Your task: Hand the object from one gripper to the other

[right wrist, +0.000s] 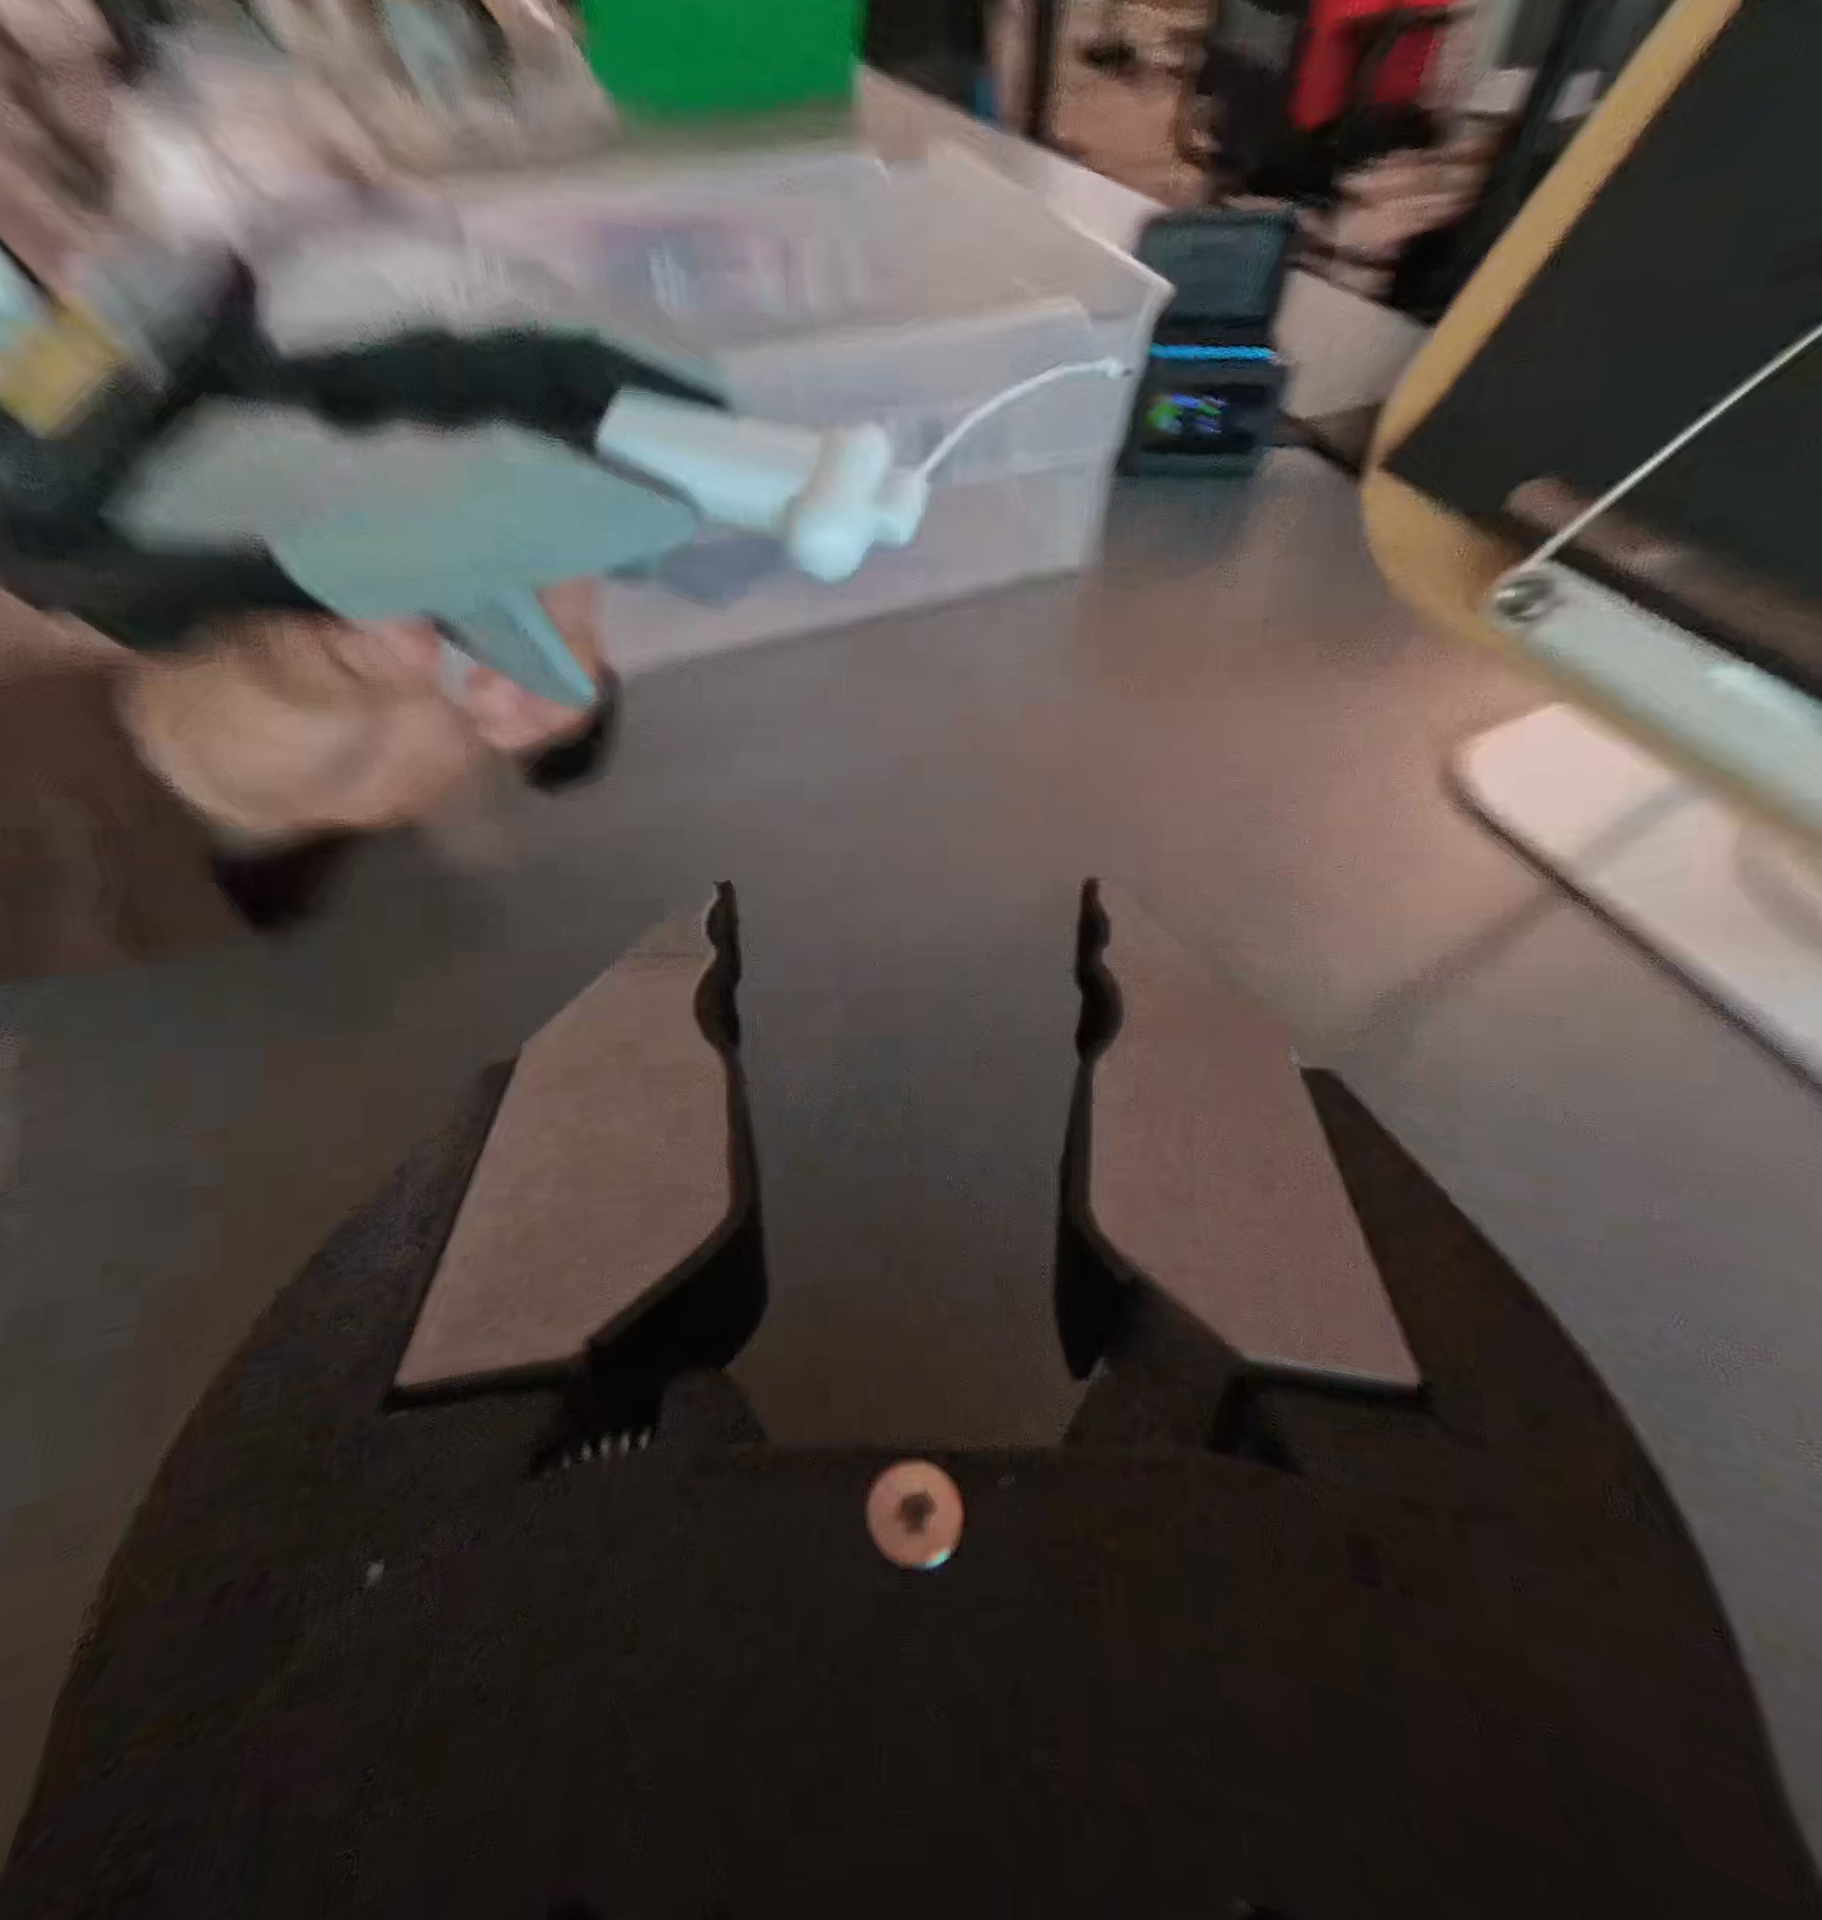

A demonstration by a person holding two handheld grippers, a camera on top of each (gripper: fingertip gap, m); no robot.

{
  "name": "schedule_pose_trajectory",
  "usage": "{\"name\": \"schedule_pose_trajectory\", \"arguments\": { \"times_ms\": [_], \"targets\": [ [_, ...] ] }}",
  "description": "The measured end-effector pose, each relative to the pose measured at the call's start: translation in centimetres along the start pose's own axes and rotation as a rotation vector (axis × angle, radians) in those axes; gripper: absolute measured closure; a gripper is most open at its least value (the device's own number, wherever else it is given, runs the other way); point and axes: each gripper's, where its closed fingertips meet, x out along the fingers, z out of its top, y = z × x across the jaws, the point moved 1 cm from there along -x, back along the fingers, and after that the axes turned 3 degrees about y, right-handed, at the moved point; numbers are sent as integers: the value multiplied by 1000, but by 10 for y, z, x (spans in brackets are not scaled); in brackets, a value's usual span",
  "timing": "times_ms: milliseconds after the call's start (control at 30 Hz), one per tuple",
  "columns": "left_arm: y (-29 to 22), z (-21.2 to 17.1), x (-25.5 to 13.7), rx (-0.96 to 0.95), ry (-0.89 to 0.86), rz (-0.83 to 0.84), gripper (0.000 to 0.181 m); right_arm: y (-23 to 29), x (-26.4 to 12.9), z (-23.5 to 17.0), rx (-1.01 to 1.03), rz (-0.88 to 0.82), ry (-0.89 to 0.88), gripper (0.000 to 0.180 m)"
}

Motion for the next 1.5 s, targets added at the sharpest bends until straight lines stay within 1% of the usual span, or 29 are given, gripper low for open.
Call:
{"name": "schedule_pose_trajectory", "arguments": {
  "times_ms": [33,133,200,367,500,567,633,667,733,833,900,933,1033,1133,1200,1233,1400,1500],
  "targets": [
    [-2,5,-1,55,-26,17,170,6,-7,9,92,121,-77,118],
    [-16,16,-2,193,-85,20,171,17,-33,42,330,416,-344,123],
    [-26,17,0,236,-93,3,171,21,-41,49,412,543,-400,131],
    [-40,17,3,301,-94,-22,170,34,-34,47,469,659,-368,148],
    [-44,13,6,337,-72,-13,171,35,-33,49,513,702,-392,162],
    [-42,5,8,306,-19,-12,171,29,-34,48,488,658,-400,168],
    [-40,-1,10,269,4,-1,172,17,-31,45,421,506,-384,169],
    [-41,-3,9,241,7,-16,177,11,-32,43,373,417,-374,169],
    [-43,-7,10,159,32,-65,171,-3,-35,40,241,211,-343,170],
    [-32,-13,11,33,61,-59,170,-20,-44,39,13,-90,-296,170],
    [-28,-17,11,-68,79,-79,162,-24,-48,40,-157,-248,-262,170],
    [-27,-19,11,-124,87,-102,158,-22,-48,40,-247,-295,-251,170],
    [-30,-22,12,-287,95,-186,145,-7,-43,42,-473,-359,-222,170],
    [-34,-19,12,-477,78,-286,135,-3,-38,38,-677,-471,-149,170],
    [-36,-17,10,-608,73,-365,129,6,-36,39,-780,-498,-156,170],
    [-36,-17,9,-660,71,-397,128,13,-33,38,-801,-475,-166,170],
    [-41,-15,7,-834,69,-515,108,35,-29,40,-833,-388,-197,170],
    [-47,-13,7,-885,68,-566,108,43,-21,34,-864,-353,-170,170]
  ]
}}
